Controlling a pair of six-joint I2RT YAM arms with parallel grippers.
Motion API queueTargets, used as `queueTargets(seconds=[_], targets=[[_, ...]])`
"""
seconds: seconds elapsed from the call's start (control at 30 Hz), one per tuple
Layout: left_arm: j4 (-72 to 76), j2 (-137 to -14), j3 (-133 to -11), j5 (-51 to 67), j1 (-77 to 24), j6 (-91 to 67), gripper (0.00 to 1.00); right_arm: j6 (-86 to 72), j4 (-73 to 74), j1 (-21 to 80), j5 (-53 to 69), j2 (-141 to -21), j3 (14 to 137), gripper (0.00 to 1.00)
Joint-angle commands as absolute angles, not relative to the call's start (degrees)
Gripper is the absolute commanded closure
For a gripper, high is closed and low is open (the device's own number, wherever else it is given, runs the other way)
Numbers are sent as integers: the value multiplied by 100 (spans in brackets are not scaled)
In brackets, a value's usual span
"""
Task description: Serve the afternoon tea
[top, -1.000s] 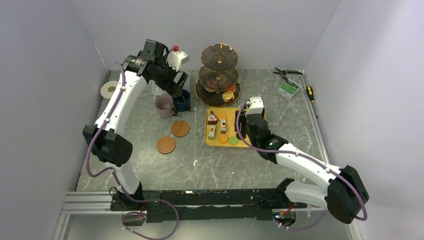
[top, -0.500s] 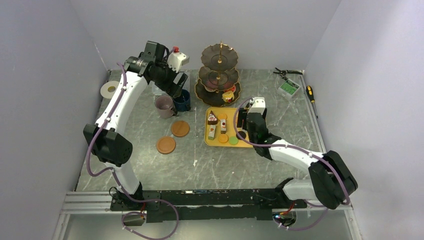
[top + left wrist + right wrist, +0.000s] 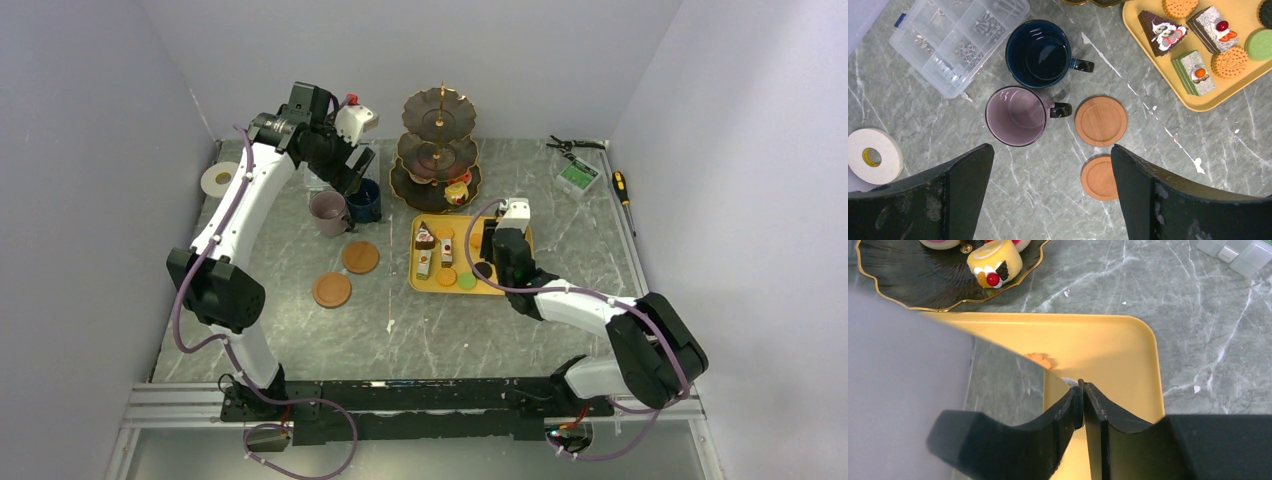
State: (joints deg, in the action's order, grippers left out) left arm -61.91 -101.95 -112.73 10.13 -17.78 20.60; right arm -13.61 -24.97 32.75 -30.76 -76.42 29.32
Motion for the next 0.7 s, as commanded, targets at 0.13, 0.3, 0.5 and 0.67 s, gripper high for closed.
queueTargets(seconds=[0.13,0.3,0.5,0.67], targets=[[-5983,-10076,-11489,865,-1754,2356,7,-1182,-2669,3263,-2698,-7145,3516,65],[-5903,-10122,-11539,814,-1699,2339,7,-1249,-2818,3269,-2260,-7201,4020,65],[-5776,-10101,-11545,848,-1632,2287,7,-1473,-3149,3285,-1811,-8055,4676,65],[-5701,-10068,-11521,829,-1595,2284,7,-1574,-3548,3385,-1621,-8708,5061,65]])
